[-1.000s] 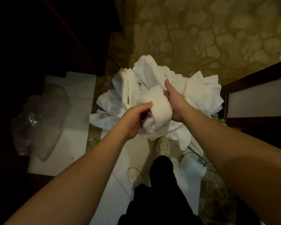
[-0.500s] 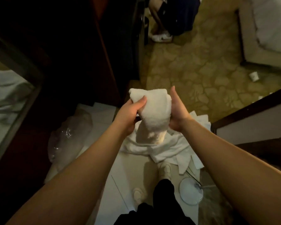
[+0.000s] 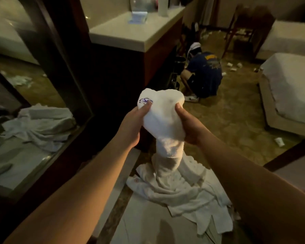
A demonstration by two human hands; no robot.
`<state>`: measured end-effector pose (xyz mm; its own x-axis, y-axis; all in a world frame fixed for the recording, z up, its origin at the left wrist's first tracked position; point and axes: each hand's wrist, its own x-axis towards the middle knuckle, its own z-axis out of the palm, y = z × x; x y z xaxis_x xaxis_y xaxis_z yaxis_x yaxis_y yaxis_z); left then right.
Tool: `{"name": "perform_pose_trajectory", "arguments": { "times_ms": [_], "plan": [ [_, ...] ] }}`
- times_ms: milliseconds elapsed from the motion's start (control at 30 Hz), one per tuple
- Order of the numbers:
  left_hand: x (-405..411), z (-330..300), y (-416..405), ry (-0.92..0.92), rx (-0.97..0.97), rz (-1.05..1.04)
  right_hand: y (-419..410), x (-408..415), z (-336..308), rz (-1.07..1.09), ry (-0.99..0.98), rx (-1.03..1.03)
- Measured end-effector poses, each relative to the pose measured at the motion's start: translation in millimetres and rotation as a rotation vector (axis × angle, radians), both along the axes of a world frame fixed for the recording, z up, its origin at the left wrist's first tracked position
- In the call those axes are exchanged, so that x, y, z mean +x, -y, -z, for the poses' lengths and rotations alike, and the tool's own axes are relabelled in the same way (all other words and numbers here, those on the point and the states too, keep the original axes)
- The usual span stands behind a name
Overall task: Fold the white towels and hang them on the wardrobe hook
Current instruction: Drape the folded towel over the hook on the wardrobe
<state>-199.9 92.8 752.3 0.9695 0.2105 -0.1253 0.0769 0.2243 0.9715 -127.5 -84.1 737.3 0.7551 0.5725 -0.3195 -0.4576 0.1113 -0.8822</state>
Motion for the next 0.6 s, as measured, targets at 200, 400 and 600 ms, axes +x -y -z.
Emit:
{"name": "perform_pose_trajectory", "arguments": {
  "times_ms": [200, 400, 600],
  "plan": [
    [-77, -38, 6, 0.091, -0.03, -0.089, 4, -63, -20, -0.18, -0.076, 0.178],
    [-172, -71, 32, 0.099, -0.041, -0.22, 0, -130, -63, -0.148, -0.066, 0.228],
    [-263, -104, 40, 0.091, 0.001, -0.329, -13, -195, -111, -0.143, 0.012, 0.257]
  ]
}}
